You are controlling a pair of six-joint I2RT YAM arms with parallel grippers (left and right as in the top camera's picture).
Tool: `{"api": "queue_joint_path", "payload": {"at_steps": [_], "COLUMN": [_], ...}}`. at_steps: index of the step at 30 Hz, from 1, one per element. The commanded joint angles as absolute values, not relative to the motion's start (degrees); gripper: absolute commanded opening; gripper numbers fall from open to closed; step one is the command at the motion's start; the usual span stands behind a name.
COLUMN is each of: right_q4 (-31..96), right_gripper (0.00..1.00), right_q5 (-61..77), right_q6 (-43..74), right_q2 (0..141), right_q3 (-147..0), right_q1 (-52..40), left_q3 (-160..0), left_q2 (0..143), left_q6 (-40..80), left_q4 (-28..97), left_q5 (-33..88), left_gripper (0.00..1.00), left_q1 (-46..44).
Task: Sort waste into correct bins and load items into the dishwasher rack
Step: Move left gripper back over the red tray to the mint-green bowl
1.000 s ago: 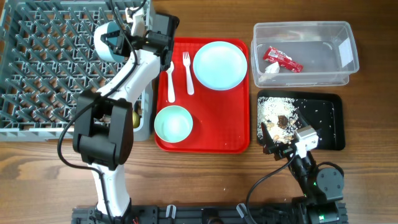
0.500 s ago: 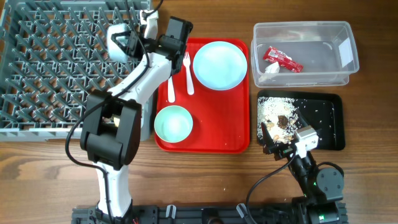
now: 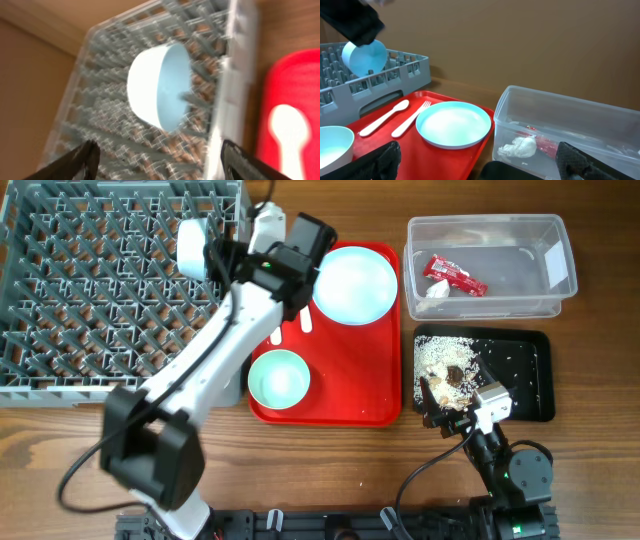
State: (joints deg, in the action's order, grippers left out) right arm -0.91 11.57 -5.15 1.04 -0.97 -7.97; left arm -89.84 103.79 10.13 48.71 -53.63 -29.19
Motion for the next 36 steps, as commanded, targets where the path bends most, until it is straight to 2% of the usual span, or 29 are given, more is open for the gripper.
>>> {"api": "queue_joint_path", "payload": {"at_steps": [1, 2, 5, 7, 14, 20, 31, 36], "right_q4": [-1.1, -1.1, -1.1, -1.1, -1.1, -1.1, -1.1, -1.1], "right_gripper": [1.00, 1.00, 1.00, 1.00, 1.00, 1.00, 1.00, 1.00], "right_q5": [12.4, 12.4, 12.5, 12.4, 12.4, 12.4, 12.4, 12.4], "right_q6": [-4.4, -4.3, -4.3, -4.3, -4.3, -4.4, -4.3, -4.3], "right_q2": [0.3, 0.3, 0.3, 0.3, 0.3, 0.3, 0.3, 0.3], "right_q3": [-0.3, -0.3, -0.3, -0.3, -0.3, -0.3, -0.3, -0.3], "right_q1": [-7.6, -7.6, -7.6, -7.6, -7.6, -7.6, -7.6, -7.6], "left_q3": [-89.9, -89.9, -89.9, -89.9, -89.9, -89.9, -89.9, -89.9], "left_q2": [98.2, 97.6, 96.7, 97.5, 102.0, 105.9, 102.3, 96.9], "left_q6": [22.2, 22.4, 22.3, 22.3, 22.2, 19.3, 18.2, 18.2], "left_q4": [51.6, 51.5, 49.0, 47.2, 39.2, 34.7, 40.0, 47.7], "left_q5": [-35.1, -34.4, -33.5, -31.4, -19.8, -10.0, -7.1, -6.2], "left_gripper": [0.68, 0.58, 0.16, 0.04, 0.04, 0.04, 0.04, 0.06], "left_q1": [-26.0, -25.2, -20.1, -16.9, -6.4, -4.1, -4.8, -7.4]}}
